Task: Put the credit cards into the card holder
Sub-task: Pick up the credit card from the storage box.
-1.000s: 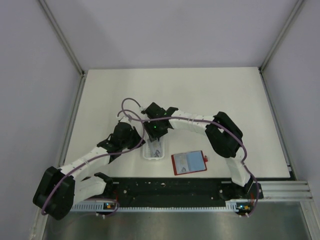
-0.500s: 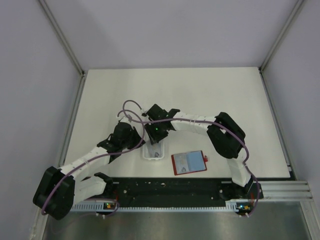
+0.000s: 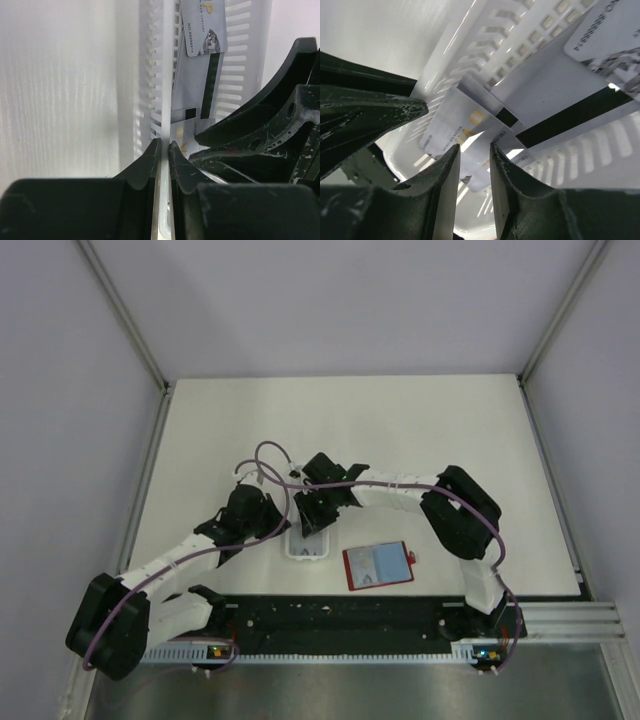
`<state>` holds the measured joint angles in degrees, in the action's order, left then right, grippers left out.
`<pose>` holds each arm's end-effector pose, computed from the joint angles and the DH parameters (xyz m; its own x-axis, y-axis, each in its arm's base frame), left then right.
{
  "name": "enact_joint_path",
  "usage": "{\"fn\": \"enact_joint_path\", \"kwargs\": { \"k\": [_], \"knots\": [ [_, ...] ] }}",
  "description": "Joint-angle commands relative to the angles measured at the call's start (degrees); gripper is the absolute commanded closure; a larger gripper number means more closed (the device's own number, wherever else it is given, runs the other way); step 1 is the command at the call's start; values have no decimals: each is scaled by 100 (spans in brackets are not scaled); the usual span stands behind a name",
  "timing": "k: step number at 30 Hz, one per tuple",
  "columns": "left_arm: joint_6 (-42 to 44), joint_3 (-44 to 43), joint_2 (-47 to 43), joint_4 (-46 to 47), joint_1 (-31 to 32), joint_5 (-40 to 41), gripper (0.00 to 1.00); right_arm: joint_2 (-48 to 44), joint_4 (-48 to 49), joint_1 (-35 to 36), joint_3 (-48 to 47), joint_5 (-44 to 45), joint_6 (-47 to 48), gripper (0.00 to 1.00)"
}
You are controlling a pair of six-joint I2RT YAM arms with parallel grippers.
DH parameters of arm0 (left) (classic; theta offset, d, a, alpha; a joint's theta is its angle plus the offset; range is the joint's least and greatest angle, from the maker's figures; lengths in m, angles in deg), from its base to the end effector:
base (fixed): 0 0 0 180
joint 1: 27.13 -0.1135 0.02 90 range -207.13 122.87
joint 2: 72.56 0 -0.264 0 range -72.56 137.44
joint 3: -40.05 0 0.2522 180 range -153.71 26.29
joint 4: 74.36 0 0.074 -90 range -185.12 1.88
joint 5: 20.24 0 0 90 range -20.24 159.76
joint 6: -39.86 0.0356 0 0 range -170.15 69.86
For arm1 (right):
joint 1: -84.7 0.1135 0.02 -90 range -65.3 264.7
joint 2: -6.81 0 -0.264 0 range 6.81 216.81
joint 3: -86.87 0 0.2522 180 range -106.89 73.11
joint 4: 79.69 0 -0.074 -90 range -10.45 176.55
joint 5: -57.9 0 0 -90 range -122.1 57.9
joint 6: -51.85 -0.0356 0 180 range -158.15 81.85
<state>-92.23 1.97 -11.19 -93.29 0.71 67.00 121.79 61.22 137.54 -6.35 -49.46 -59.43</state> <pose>0.1816 -0.0979 0.1719 -0.7748 -0.3480 -0.5279 -0.0287 0.8534 -0.5204 0.2442 0.3398 0.1650 -0.7995 -0.4814 -0.3593 -0.5991 0.6819 0.4196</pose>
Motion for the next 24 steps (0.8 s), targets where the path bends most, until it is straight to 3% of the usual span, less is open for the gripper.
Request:
{"fn": "enact_joint_path", "kwargs": {
  "k": [1,9,13,24],
  "knots": [
    [-19,-38,-37,51,-24,118,100,-326,483,-98,404,-697,-376,69],
    [-19,-56,-2,69,-24,101,100,-696,1547,-335,1072,-1251,-895,70],
    [-19,-65,7,69,-32,83,100,-819,1645,-353,1135,-1130,-931,70],
    [-19,-73,-10,51,-32,109,100,-697,-305,-143,-86,794,-492,75]
  ]
}}
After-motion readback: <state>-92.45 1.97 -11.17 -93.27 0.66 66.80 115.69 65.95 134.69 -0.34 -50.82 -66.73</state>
